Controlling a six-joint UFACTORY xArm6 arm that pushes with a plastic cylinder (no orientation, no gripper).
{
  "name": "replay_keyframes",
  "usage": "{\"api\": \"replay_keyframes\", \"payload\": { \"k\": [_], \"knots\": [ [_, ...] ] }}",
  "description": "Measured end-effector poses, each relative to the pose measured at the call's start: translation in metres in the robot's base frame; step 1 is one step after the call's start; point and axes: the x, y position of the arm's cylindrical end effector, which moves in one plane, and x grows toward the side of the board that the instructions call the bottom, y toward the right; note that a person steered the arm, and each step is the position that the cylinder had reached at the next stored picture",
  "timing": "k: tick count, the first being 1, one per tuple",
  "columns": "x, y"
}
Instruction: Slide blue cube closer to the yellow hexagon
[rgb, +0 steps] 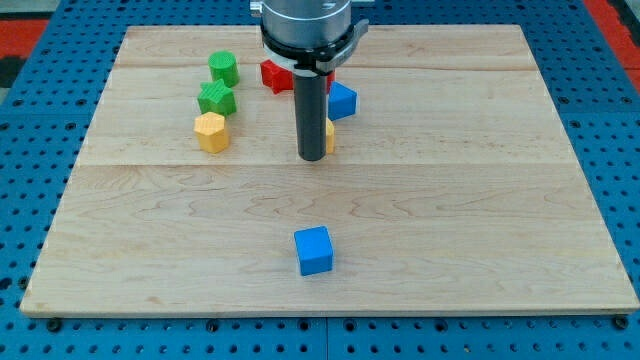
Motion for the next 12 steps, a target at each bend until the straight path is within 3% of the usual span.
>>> {"api": "replay_keyframes", "payload": {
  "k": [2,4,5,6,10,12],
  "knots": [
    [0.001,0.014],
    [0.087,0.079],
    [0.139,0.079],
    [0.157,0.071],
    [0.154,0.060],
    [0.155,0.012]
  ]
}}
